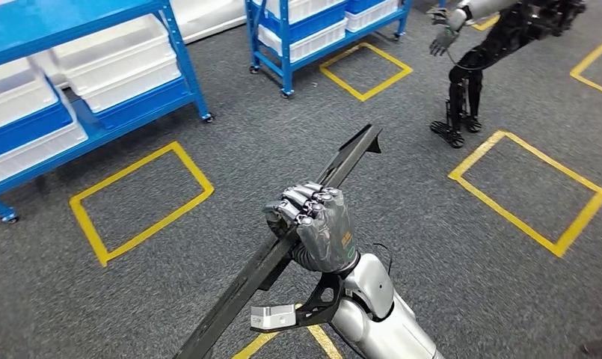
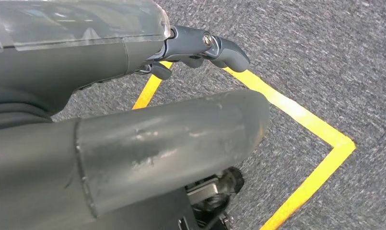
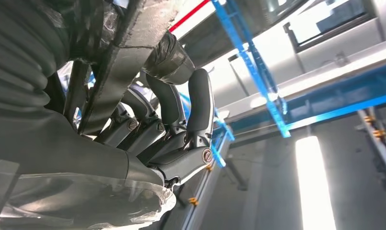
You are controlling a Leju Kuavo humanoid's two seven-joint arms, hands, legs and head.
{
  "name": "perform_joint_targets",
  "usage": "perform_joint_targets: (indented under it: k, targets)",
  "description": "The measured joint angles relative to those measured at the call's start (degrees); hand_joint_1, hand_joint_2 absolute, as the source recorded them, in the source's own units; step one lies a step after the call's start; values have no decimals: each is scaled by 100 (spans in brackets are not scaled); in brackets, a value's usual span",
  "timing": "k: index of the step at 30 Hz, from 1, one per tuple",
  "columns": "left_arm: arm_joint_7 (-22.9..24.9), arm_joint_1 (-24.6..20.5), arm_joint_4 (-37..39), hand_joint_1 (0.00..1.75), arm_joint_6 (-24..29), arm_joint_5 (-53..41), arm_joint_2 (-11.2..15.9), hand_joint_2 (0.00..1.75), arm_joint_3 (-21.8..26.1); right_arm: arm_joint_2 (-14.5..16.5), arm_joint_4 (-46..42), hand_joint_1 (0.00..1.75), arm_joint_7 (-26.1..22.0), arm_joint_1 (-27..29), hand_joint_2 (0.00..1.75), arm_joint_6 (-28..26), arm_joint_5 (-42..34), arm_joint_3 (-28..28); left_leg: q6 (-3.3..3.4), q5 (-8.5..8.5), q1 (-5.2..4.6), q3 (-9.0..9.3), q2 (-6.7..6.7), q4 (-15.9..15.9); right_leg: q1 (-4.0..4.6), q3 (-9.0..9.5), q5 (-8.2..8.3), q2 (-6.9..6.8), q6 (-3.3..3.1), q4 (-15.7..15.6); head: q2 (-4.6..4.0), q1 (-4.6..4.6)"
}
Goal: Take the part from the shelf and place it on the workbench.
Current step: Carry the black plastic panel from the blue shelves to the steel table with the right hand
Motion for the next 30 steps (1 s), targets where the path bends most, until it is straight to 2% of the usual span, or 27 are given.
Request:
perform_joint_targets:
  k: [1, 3, 5, 7, 8, 9, 11, 12, 13, 14, 15, 16, 17, 19, 20, 22, 23, 25, 26, 27, 28, 29, 30]
  targets:
    - [-3, -2, 0, 0, 0, 4, 3, 0, 1, 0, -2, 175, -1, 2, 175, 0, 1, -2, 2, 222, 13, 136, -48, -317, -3, -3, -3, 79, 7, 19, 0, -1]
    - [-15, -5, 0, 0, -1, 12, 7, 0, 2, 1, -10, 175, -1, 1, 175, 0, 6, -8, 20, 529, 50, 444, -316, -1028, -5, -32, -8, 221, 47, 68, 0, 2]
    - [-25, -4, 0, 0, -2, 21, 8, 0, 2, 0, -30, 175, -1, 4, 175, -1, 14, -15, 60, 567, 53, 572, -494, -1327, -18, -96, 18, 343, 125, 90, 0, 1]
    - [-30, -7, 0, 0, -3, 29, 1, 0, 3, -5, -46, 175, -1, 18, 175, -2, 17, -26, 132, 591, 48, 586, -391, -1372, -34, -147, 63, 455, 210, 70, 0, 0]
    - [-31, -10, 0, 0, -3, 32, -4, 0, 4, -10, -54, 175, -1, 26, 175, -2, 17, -34, 179, 617, 55, 595, -323, -1408, -27, -172, 46, 397, 240, 95, 0, 6]
    - [-34, -15, 0, 0, -4, 33, -9, 0, 5, -15, -61, 175, -1, 31, 175, -2, 17, -43, 228, 644, 61, 605, -242, -1445, -14, -231, -32, 259, 264, 207, 0, 17]
    - [-38, -12, 0, 0, -5, 32, -8, 0, 6, -21, -75, 175, -1, 33, 175, -2, 17, -53, 292, 667, 41, 614, -72, -1483, -1, -503, -361, -123, 300, 780, 0, 38]
    - [-39, -1, 0, 0, -5, 31, -5, 0, 7, -25, -78, 175, -1, 39, 175, -2, 17, -53, 307, 665, 24, 611, 21, -1481, -10, -687, -537, -233, 317, 1165, 0, 44]
    - [-38, 10, 0, 0, -6, 31, -2, 0, 7, -30, -78, 175, -1, 49, 175, -1, 17, -53, 313, 660, 9, 608, 111, -1478, -22, -831, -644, -282, 332, 1474, 0, 45]
    - [-38, 17, 0, 0, -7, 32, 1, 0, 8, -36, -78, 175, -1, 60, 175, -1, 17, -53, 317, 653, 0, 608, 197, -1475, -32, -890, -652, -306, 340, 1613, 0, 45]
    - [-38, 17, 0, 0, -7, 35, 2, 0, 8, -40, -78, 175, -1, 68, 175, -1, 17, -53, 316, 645, -6, 611, 275, -1472, -39, -836, -559, -325, 341, 1535, 0, 45]
    - [-38, 12, 0, 0, -7, 38, 1, 0, 8, -43, -79, 175, -1, 71, 175, -1, 17, -53, 307, 633, -10, 621, 345, -1469, -39, -654, -384, -374, 332, 1218, 0, 45]
    - [-39, 6, 0, 0, -7, 40, 1, 0, 8, -44, -80, 175, -1, 71, 175, -2, 17, -53, 291, 618, -13, 635, 405, -1466, -28, -423, -220, -482, 312, 801, 0, 45]
    - [-39, -4, 0, 0, -7, 43, 0, 0, 9, -44, -86, 175, -1, 66, 175, -2, 17, -54, 241, 585, -41, 656, 507, -1458, 33, -77, -34, -686, 242, 164, 0, 45]
    - [-40, -7, 0, 0, -7, 43, 0, 0, 9, -44, -89, 175, -1, 64, 175, -1, 17, -55, 214, 573, -54, 665, 551, -1458, 62, -31, -32, -725, 207, 58, 0, 44]
    - [-46, -13, 0, 0, -8, 49, -4, 0, 10, -45, -96, 175, -1, 65, 175, -1, 17, -56, 158, 557, -66, 689, 652, -1474, 81, -38, -23, -611, 139, 29, 0, 43]
    - [-54, -19, 0, 0, -8, 54, -7, 0, 10, -46, -100, 175, -1, 69, 175, -2, 18, -56, 128, 526, -53, 699, 634, -1459, 67, -27, -9, -548, 109, 0, 0, 43]
    - [-74, -24, 0, 0, -10, 64, -12, 0, 10, -44, -110, 175, 2, 64, 175, -2, 21, -57, 84, 323, -26, 605, 380, -1192, 24, 5, 26, -428, 36, -57, 0, 41]
    - [-82, -18, 0, 0, -11, 67, -12, 0, 10, -43, -113, 175, 3, 63, 175, -1, 26, -57, 69, 155, -10, 475, 200, -894, 12, 15, 36, -370, 12, -70, 0, 41]
    - [-86, -5, 0, 0, -12, 72, -12, 0, 11, -43, -113, 175, 4, 64, 175, -1, 31, -57, 58, -22, -8, 297, 81, -518, 9, 15, 40, -305, -5, -69, 0, 40]
    - [-87, 13, 0, 0, -13, 78, -12, 0, 11, -43, -111, 175, 3, 72, 175, -1, 35, -57, 46, -150, -6, 115, 33, -157, 10, 11, 41, -229, -11, -62, 0, 40]
    - [-87, 31, 0, 0, -13, 84, -12, 0, 12, -43, -110, 175, 3, 81, 175, 0, 39, -57, 37, -187, -4, -17, 18, 79, 12, 8, 40, -146, -12, -50, 0, 40]
    - [-87, 45, 0, 0, -13, 93, -11, 0, 13, -44, -110, 175, 3, 89, 175, 0, 39, -57, 33, -110, -1, -61, 12, 113, 12, 4, 38, -59, -10, -33, 0, 40]
